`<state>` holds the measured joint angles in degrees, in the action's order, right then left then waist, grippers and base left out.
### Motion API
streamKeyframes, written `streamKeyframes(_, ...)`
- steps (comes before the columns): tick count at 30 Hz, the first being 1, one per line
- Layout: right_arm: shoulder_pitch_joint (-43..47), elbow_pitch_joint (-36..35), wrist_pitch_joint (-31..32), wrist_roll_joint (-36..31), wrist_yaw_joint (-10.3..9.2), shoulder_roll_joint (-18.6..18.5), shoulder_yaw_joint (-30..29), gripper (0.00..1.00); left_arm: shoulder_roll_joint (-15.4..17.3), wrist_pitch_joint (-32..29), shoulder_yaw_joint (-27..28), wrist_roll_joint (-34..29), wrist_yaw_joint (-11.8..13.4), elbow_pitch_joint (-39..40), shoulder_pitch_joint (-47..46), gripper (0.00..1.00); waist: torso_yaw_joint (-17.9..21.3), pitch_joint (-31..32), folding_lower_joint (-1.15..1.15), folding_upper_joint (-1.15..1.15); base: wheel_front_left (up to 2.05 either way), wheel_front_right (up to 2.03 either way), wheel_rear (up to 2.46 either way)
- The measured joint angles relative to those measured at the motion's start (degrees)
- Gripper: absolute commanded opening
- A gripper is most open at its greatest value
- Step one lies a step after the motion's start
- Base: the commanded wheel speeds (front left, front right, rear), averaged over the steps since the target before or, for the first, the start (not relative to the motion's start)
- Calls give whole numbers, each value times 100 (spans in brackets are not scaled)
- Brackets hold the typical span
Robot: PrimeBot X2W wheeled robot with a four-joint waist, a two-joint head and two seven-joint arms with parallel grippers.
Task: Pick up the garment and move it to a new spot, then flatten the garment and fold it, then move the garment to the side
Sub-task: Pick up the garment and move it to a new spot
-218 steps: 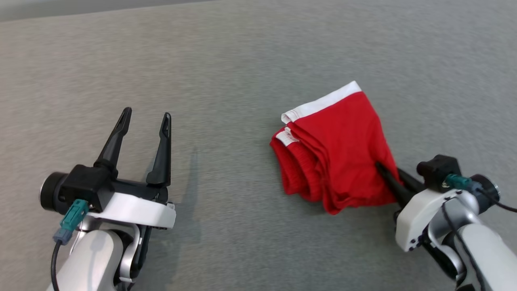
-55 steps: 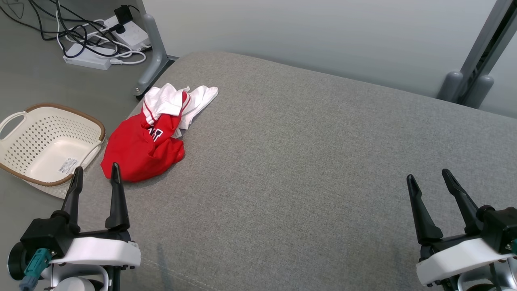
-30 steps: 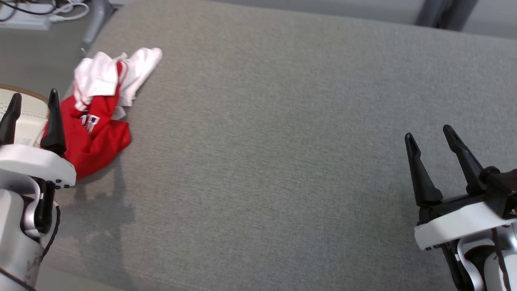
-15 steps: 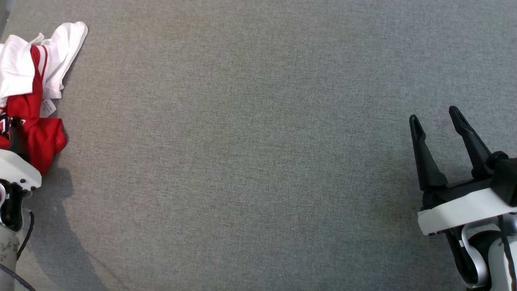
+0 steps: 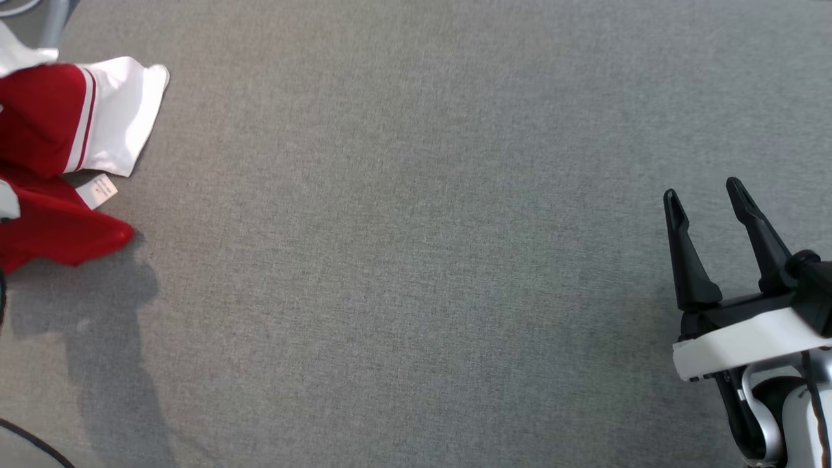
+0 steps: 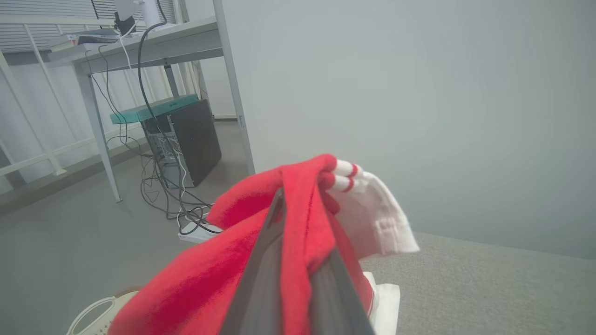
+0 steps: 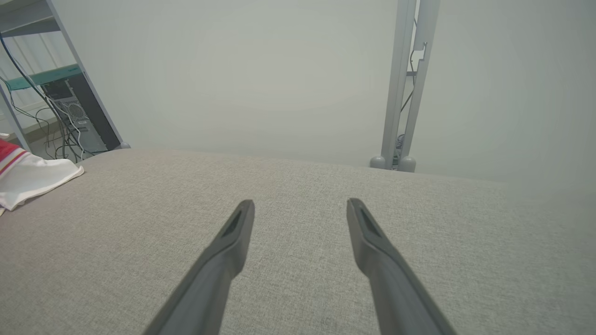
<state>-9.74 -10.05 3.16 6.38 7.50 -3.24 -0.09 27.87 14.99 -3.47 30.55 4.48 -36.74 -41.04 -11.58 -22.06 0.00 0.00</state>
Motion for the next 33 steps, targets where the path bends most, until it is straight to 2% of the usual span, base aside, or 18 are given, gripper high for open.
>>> streamKeyframes(2, 27, 31, -21, 22, 0, 5, -20, 100, -48, 0, 59, -88, 47, 298, 163, 0, 19, 67, 0, 0, 0, 0, 0)
streamKeyframes(4, 126, 114, -82, 57, 0, 33, -46, 100, -164, 0, 125, -307, 174, 1143, 604, 0, 96, 271, 0, 0, 0, 0, 0)
streamKeyframes(5, 126, 114, -82, 57, 0, 33, -46, 100, -164, 0, 125, -307, 174, 1143, 604, 0, 96, 271, 0, 0, 0, 0, 0)
streamKeyframes(8, 241, 188, -154, 107, 0, 51, -87, 100, -294, -2, 30, -460, 323, 2204, 1180, 0, 261, 508, 0, 0, 0, 0, 0)
streamKeyframes(13, 331, 224, -227, 274, 0, 58, -142, 100, -388, -319, -319, -667, 492, 3499, 1749, 0, 585, 676, 0, 0, 0, 0, 0)
streamKeyframes(17, 330, 227, -281, 342, 0, 62, -147, 100, -444, -671, -769, -837, 501, 4218, 1974, 0, 893, 718, 0, 0, 0, 0, 0)
streamKeyframes(22, 326, 254, -394, 476, 0, 60, -187, 100, -701, -980, -1566, -1005, 255, 4570, 1997, 0, 1344, 691, 0, 0, 0, 0, 0)
streamKeyframes(33, 400, 453, -650, 759, 0, 58, -275, 100, -1357, -1217, -2964, -1137, -480, 4154, 1686, 0, 2385, 540, 0, 0, 0, 0, 0)
